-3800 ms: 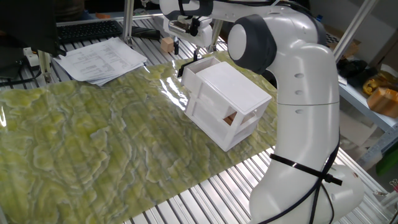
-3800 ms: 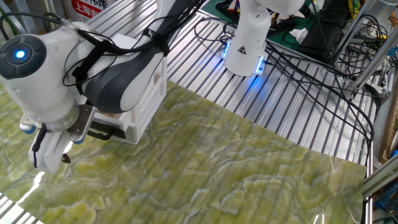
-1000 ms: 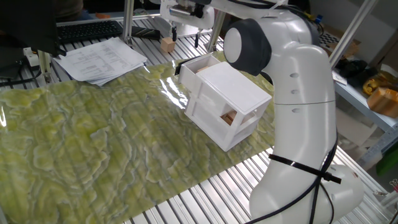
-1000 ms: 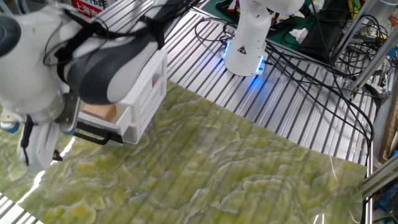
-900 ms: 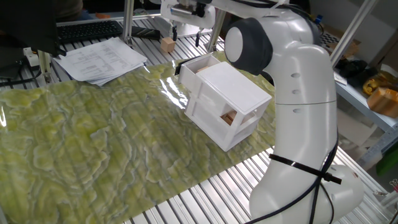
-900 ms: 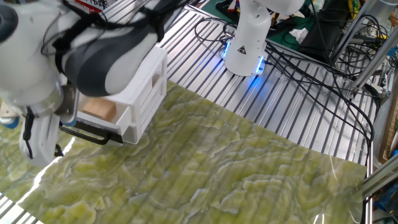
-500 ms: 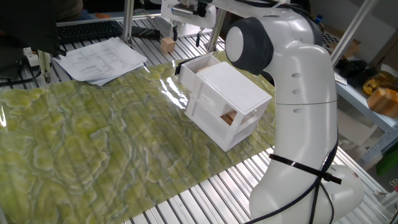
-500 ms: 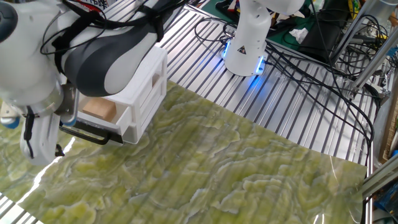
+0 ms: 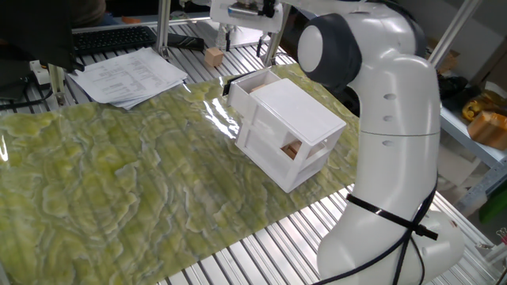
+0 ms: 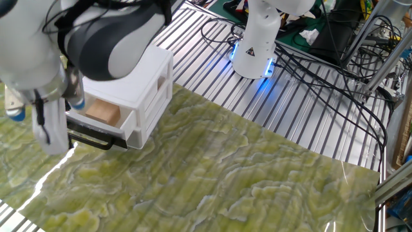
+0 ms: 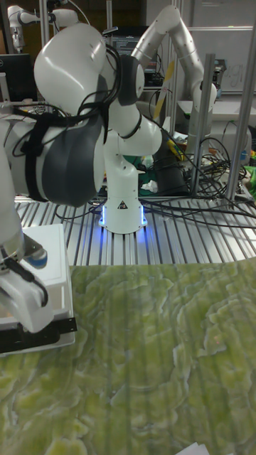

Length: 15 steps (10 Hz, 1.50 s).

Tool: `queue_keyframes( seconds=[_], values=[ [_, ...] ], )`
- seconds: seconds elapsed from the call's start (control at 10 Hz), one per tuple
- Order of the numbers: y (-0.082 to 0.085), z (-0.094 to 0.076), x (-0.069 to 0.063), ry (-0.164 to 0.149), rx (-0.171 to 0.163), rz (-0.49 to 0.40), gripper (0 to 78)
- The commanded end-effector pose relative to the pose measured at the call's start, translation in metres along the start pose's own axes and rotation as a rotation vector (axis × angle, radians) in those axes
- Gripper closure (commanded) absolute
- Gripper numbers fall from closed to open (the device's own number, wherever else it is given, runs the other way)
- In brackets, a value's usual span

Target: Take something out of a drawer

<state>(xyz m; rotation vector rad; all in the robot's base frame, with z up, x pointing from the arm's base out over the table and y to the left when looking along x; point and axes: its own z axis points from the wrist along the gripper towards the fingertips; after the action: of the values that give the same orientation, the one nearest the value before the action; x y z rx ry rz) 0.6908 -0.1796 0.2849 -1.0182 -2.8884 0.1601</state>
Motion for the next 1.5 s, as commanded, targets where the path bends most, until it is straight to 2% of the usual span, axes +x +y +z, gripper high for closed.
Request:
queue_keyframes(
  seconds=[0.1, 0.7, 1.5],
  values=[
    [-0.034, -0.027, 0.025, 0.029, -0.009, -0.419, 0.1],
    [-0.039, -0.013, 0.044, 0.023, -0.007, -0.579, 0.1],
    [-0.041, -0.005, 0.048, 0.020, -0.002, -0.680, 0.1]
  ],
)
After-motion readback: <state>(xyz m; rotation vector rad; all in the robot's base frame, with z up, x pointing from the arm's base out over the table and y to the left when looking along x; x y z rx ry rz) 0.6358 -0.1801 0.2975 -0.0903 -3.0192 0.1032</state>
